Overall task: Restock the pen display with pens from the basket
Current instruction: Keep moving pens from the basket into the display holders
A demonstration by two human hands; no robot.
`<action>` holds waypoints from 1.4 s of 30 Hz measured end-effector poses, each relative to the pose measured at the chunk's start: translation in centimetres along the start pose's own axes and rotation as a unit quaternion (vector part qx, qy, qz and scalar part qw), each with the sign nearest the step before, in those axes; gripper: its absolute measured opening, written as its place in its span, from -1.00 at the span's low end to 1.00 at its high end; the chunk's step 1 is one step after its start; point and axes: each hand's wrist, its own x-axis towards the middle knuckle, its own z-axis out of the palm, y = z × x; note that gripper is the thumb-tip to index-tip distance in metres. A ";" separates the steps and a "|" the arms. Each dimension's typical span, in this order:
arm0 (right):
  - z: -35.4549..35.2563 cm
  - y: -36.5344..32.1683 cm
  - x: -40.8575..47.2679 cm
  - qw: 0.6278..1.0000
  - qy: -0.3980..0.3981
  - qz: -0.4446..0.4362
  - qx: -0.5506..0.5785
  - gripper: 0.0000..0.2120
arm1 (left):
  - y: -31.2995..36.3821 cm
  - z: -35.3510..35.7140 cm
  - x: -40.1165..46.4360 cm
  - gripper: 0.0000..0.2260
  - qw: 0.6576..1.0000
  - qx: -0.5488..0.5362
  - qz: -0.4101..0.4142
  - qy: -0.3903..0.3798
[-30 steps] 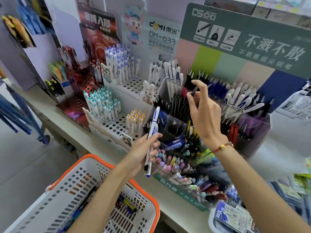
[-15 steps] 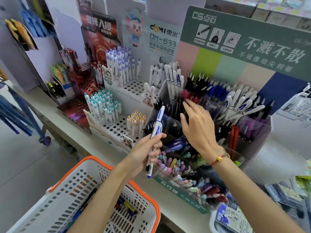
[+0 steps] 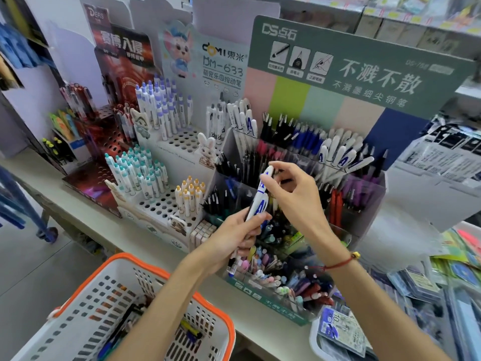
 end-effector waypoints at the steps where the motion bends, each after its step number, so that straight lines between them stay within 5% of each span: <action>1: -0.4 0.0 0.1 1.000 -0.004 0.006 0.012 -0.73 | 0.1 0.3 0.1 -0.86 1.000 0.004 0.003 0.001; 7: -1.3 -1.4 1.5 0.999 0.000 -0.013 0.040 -0.82 | 2.0 0.7 1.2 -0.91 0.998 0.000 0.033 0.046; 13: -2.5 -4.7 5.6 0.944 0.280 -0.118 0.129 -0.81 | 2.9 -2.5 1.2 -0.92 0.991 -0.006 0.046 0.129; 17: -1.0 -5.2 8.4 0.907 0.338 -0.250 0.026 -0.80 | 2.5 -3.2 1.0 -0.78 0.982 -0.156 0.031 0.104; 24: 1.9 -3.0 11.8 0.926 0.163 -0.266 -0.211 -0.82 | 1.7 -3.2 0.6 -0.72 0.972 -0.221 0.063 0.047; 28: 1.8 -3.1 11.9 0.894 0.105 -0.253 -0.354 -0.74 | 1.6 -3.3 0.2 -0.75 0.982 -0.176 0.065 0.038; 31: 1.9 -4.2 9.2 0.904 0.117 -0.259 -0.320 -0.68 | 1.8 -3.4 0.2 -0.76 0.986 -0.143 0.073 0.048; 36: 2.1 -4.0 4.8 0.957 -0.130 -0.129 -0.225 -0.70 | 2.2 -3.1 0.7 -0.78 0.988 -0.128 0.061 0.065; 38: 1.6 -4.0 4.8 0.981 -0.091 -0.121 -0.125 -0.72 | 2.1 -3.1 0.8 -0.76 0.989 -0.112 0.073 0.068; 42: -0.7 -4.9 7.3 0.965 0.189 -0.181 0.008 -0.73 | 1.7 -4.0 1.1 -0.74 0.978 -0.142 0.085 0.129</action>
